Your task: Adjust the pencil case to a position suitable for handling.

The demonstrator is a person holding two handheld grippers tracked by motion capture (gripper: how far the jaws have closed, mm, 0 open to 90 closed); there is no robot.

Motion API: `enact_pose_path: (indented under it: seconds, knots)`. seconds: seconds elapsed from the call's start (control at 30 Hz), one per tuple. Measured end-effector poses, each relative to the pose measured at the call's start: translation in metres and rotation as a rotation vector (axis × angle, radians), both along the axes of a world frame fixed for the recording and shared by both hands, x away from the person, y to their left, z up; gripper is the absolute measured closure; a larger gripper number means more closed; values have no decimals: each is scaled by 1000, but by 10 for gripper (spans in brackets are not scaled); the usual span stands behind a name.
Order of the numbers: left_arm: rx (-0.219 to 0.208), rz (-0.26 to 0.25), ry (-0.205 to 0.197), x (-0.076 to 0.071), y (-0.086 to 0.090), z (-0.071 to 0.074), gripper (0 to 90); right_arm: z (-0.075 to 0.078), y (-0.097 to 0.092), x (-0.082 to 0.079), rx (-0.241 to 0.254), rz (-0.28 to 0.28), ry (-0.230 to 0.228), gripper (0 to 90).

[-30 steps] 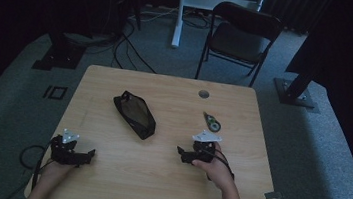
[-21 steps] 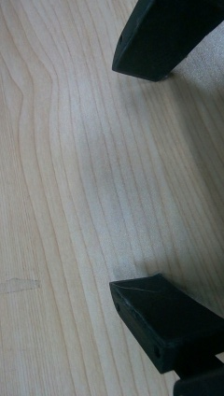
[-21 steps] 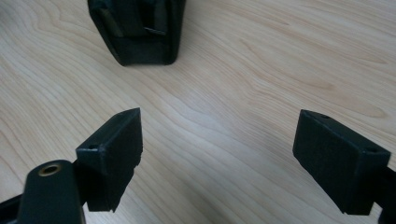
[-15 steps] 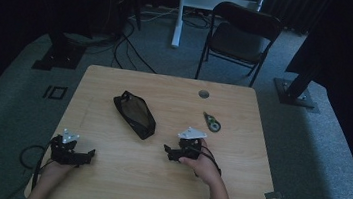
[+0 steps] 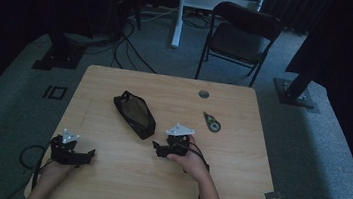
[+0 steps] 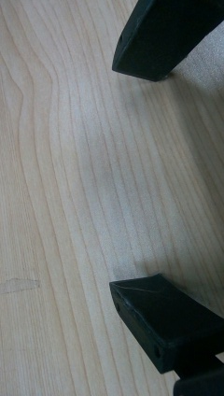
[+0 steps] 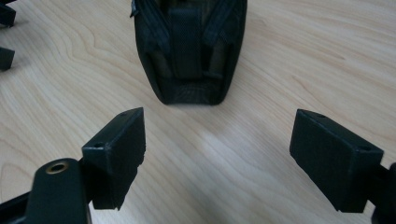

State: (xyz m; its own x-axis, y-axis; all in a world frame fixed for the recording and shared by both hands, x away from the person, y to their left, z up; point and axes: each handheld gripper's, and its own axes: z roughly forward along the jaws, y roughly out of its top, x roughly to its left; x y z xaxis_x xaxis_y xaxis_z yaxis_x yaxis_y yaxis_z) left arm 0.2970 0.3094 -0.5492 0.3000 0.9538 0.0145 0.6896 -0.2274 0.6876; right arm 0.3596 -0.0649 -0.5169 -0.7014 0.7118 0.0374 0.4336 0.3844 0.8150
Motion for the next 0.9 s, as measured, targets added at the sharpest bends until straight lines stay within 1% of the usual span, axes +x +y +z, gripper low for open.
enact_pose_path:
  seconds: [0.03, 0.1, 0.13, 0.23, 0.4, 0.5, 0.53, 0.57, 0.63, 0.67, 0.73, 0.77, 0.8, 0.83, 0.9]
  knots:
    - [0, 0, 0, 0, 0, 0, 2, 0, 2, 1, 5, -1, 2, 180]
    - [0, 0, 0, 0, 0, 0, 2, 2, 7, 2, 20, -22, 0, 181]
    - [0, 0, 0, 0, 0, 0, 2, 2, 10, 2, 18, -23, -9, 181]
    - [0, 0, 0, 0, 0, 0, 2, 4, 17, 3, 38, -24, -19, 180]
    - [0, 0, 0, 0, 0, 0, 2, 5, 26, 6, 45, -32, -40, 183]
    - [0, 0, 0, 0, 0, 0, 2, 3, 30, 7, 42, -38, -52, 227]
    - [0, 0, 0, 0, 0, 0, 2, 2, 31, 7, 35, -32, -62, 241]
    - [0, 0, 0, 0, 0, 0, 2, 2, 32, 7, 35, -35, -69, 273]
    - [0, 0, 0, 0, 0, 0, 2, 1, 34, 8, 23, -36, -66, 352]
    - [0, 0, 0, 0, 0, 0, 2, 0, 35, 9, 24, -38, -69, 417]
    - [0, 0, 0, 0, 0, 0, 2, 0, 36, 10, 38, -31, -54, 503]
    - [0, 0, 0, 0, 0, 0, 2, 0, 36, 11, 36, -26, -50, 533]
    - [0, 0, 0, 0, 0, 0, 2, 0, 37, 11, 27, -28, -60, 556]
    - [0, 0, 0, 0, 0, 0, 2, 0, 37, 12, 17, -32, -62, 559]
    - [0, 0, 0, 0, 0, 0, 2, -2, 38, 14, 19, -34, -49, 559]
